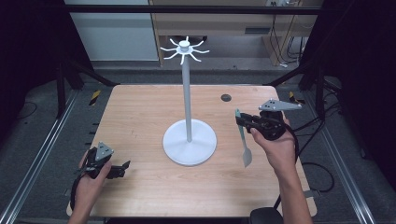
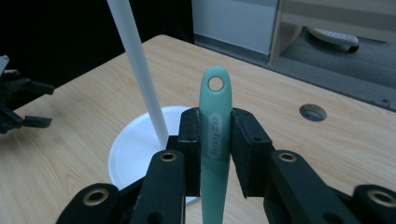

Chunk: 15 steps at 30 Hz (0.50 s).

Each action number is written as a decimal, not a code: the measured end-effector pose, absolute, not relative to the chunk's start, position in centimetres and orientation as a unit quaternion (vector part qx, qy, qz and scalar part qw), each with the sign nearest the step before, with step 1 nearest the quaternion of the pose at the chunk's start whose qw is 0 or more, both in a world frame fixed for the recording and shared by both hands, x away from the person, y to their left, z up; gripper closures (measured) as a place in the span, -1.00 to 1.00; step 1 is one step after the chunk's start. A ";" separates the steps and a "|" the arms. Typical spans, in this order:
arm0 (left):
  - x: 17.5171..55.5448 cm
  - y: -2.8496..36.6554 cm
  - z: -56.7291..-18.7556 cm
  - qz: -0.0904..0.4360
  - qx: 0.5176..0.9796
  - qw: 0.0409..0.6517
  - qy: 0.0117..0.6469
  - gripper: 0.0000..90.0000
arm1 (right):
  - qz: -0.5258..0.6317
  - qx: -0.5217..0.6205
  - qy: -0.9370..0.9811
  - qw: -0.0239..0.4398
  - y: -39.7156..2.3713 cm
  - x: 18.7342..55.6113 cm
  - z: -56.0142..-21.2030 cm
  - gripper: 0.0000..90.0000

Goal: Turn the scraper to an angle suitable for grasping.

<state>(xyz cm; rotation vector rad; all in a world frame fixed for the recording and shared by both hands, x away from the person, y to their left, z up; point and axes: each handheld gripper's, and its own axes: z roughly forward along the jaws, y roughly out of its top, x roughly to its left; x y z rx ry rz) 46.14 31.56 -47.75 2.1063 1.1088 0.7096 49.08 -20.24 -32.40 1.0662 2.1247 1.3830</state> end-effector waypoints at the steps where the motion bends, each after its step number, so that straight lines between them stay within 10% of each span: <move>1: 46.1 31.6 -47.7 0.270 0.802 0.324 0.422 -0.93 | 0.495 0.378 0.757 0.197 -20.1 49.0 -32.2 0.66; 15: 46.2 31.6 -47.7 0.269 0.803 0.325 0.421 -0.93 | 0.531 0.365 0.734 0.215 -18.5 48.5 -29.3 0.66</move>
